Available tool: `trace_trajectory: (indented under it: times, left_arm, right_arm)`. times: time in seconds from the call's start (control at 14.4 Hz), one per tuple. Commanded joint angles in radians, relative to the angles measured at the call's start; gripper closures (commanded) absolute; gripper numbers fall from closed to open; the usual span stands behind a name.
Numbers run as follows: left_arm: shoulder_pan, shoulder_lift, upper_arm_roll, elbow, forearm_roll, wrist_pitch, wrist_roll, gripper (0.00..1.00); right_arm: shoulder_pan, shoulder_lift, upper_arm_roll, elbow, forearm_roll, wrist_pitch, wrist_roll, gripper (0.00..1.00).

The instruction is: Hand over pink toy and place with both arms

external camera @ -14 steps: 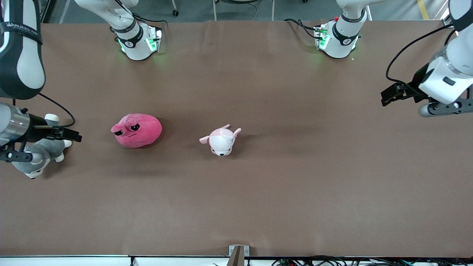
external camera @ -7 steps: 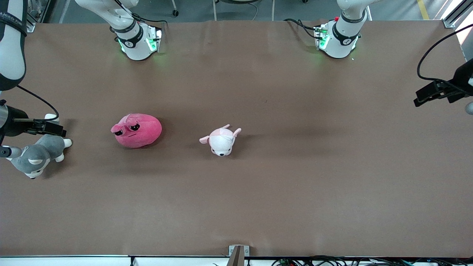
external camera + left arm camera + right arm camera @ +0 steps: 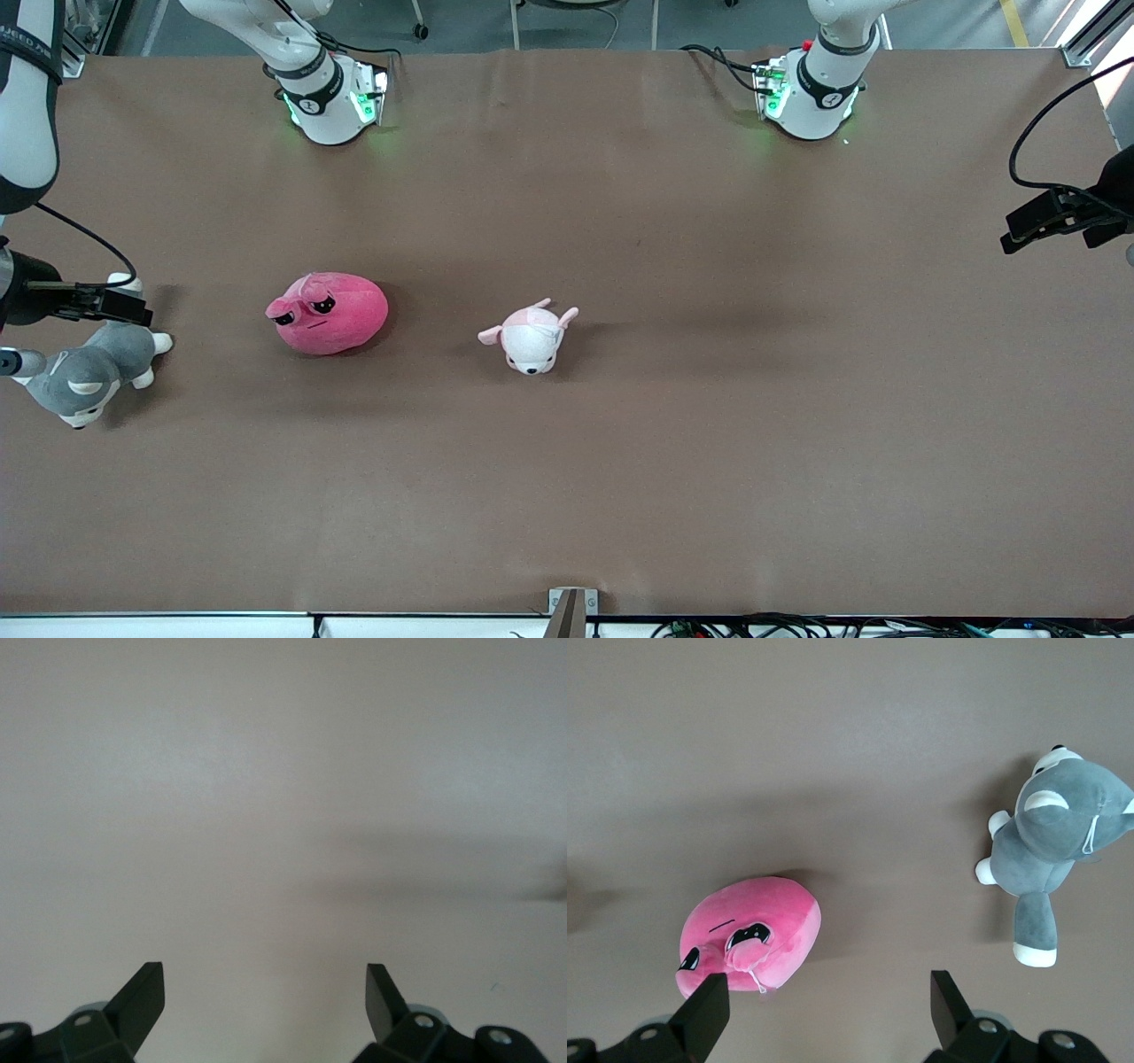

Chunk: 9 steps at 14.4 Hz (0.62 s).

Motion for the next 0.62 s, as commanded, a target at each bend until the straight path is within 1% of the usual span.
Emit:
trace_trajectory:
  times: [0.0,0.14,0.21,0.42,0.55]
  left_arm:
    - [0.006,-0.001,-0.005,0.008,0.004,0.002,0.015,0.0]
    - [0.003,-0.001,-0.008,0.008,0.009,0.002,0.013,0.0]
    - [0.0,-0.001,-0.009,0.01,0.01,0.002,0.013,0.0]
    - [-0.002,0.004,-0.012,0.01,0.01,0.005,0.012,0.0]
    - [-0.003,0.002,-0.012,0.01,0.01,0.006,0.012,0.0]
  right_arm:
    - [-0.009,0.0,0.015,0.012,-0.023,-0.014,-0.016,0.0]
    - [-0.017,-0.005,0.013,0.012,-0.008,-0.097,-0.003,0.0]
    - [-0.015,-0.008,0.013,0.012,-0.008,-0.112,-0.005,0.0]
    - [-0.018,-0.047,0.015,-0.007,-0.006,-0.123,-0.005,0.0]
    - [-0.017,-0.106,0.015,-0.057,-0.005,-0.113,-0.005,0.0]
